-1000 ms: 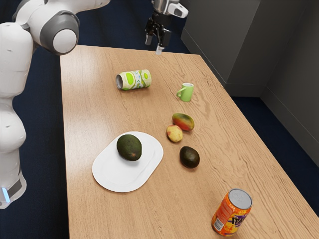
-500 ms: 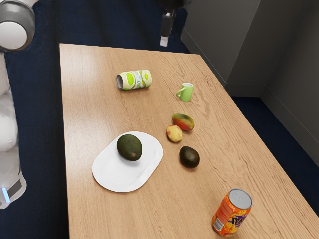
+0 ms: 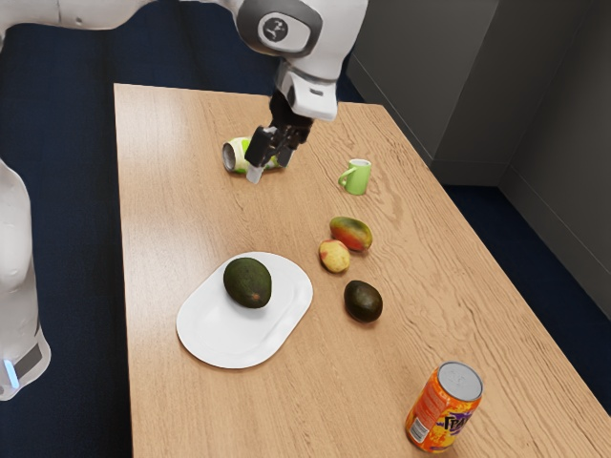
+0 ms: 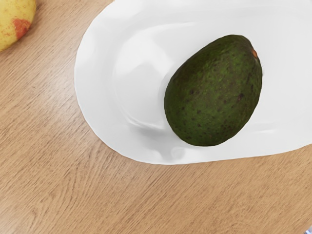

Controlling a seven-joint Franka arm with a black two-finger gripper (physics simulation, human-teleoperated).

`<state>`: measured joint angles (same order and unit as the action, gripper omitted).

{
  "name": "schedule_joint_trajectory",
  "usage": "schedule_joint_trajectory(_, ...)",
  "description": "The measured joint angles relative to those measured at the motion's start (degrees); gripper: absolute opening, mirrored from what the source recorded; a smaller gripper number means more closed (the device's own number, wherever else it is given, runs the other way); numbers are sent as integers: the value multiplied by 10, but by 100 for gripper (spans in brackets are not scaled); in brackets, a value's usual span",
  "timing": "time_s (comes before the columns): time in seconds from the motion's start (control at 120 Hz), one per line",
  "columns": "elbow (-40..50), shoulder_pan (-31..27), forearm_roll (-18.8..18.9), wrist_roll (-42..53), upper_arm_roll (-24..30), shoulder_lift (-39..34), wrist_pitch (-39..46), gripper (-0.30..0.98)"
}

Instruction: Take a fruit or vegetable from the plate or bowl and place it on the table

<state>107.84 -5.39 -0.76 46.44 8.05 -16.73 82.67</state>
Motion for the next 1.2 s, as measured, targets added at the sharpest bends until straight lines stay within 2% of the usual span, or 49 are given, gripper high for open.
schedule_joint_trajectory(0.167, 10, 9, -19, 38, 9, 9, 21, 69)
schedule_joint_trajectory(0.308, 90, 6, -30, 62, 10, -46, 45, 69)
schedule_joint_trajectory(0.475, 126, 11, -40, 84, 11, -52, 69, 69)
schedule_joint_trajectory(0.575, 133, 6, -50, 93, 31, -53, 76, 69)
schedule_joint_trajectory(0.775, 138, 7, -62, 77, 59, -56, 75, 69)
schedule_joint_trajectory(0.992, 180, -13, -67, 63, 62, -103, 80, 69)
schedule_joint_trajectory(1.2, 189, -16, -89, 55, 90, -117, 80, 69)
